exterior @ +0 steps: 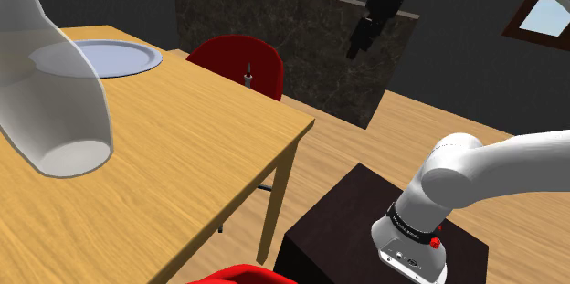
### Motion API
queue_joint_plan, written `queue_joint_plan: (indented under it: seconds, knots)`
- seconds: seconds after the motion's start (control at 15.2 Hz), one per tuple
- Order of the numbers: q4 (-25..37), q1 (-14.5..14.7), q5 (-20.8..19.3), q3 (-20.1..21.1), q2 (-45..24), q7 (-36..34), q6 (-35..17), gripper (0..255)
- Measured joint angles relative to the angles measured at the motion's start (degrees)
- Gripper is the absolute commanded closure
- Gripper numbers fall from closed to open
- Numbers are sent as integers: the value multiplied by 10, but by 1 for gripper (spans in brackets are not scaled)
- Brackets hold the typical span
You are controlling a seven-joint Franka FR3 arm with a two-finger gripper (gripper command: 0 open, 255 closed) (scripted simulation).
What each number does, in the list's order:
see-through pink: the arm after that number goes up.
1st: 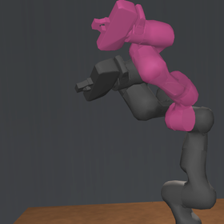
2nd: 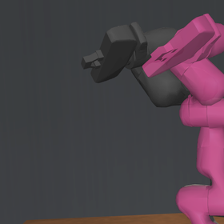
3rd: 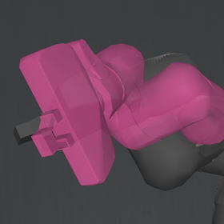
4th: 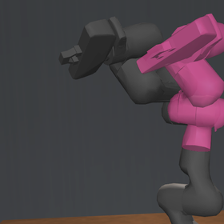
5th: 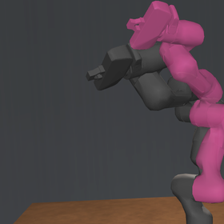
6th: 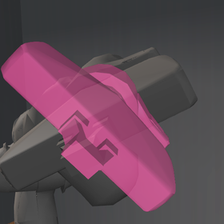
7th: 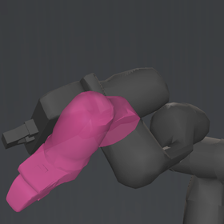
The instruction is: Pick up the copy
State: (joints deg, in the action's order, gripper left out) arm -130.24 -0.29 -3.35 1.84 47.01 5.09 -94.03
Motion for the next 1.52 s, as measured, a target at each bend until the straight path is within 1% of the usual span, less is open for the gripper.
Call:
queue_joint_plan:
  seconds: [0.07, 0.2, 0.53, 0.73, 0.86, 1.19, 1.39, 1.52]
  knots:
    - [0, 0, 0, 0, 0, 0, 0, 0]
    - [7, -1, 3, 5, -26, -9, -15, 0]
    - [34, -4, 10, 23, -117, -41, -66, 0]
    - [64, -6, 12, 36, -185, -64, -95, 0]
    - [90, -6, 13, 48, -231, -84, -109, 0]
    - [162, -9, 6, 62, -344, -117, -136, 0]
    - [211, -7, -1, 71, -412, -142, -146, 0]
    - [257, -5, -8, 75, -465, -156, -146, 0]
